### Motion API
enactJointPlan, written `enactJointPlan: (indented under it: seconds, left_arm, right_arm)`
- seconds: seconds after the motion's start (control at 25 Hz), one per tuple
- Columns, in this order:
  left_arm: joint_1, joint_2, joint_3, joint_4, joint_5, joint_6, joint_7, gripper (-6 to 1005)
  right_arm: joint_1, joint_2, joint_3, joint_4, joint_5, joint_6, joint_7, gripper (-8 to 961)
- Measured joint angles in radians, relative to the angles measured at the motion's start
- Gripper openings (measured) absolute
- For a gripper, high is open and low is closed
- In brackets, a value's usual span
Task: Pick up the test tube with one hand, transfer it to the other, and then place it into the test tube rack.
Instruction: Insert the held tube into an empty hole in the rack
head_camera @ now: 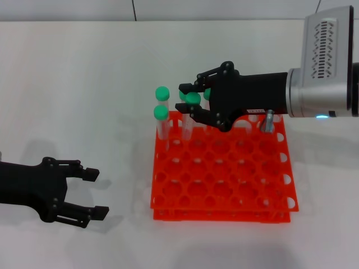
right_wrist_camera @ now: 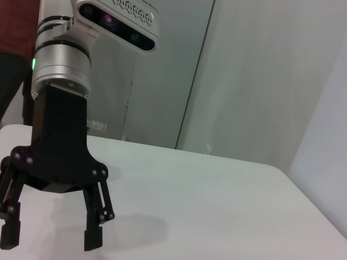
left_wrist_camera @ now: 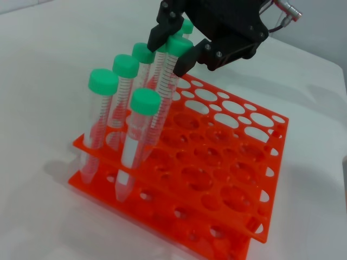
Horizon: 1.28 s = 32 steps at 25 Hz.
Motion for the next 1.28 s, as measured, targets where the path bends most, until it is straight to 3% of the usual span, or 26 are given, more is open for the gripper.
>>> enactJointPlan:
  seconds: [1.28]
  left_arm:
    - [-0.003,0.000,0.000,-0.012,0.000,0.002,0.015,890]
  right_arm:
    - [0.023,-0.002,-0.022,0.009,0.000,0.013,0.029,277]
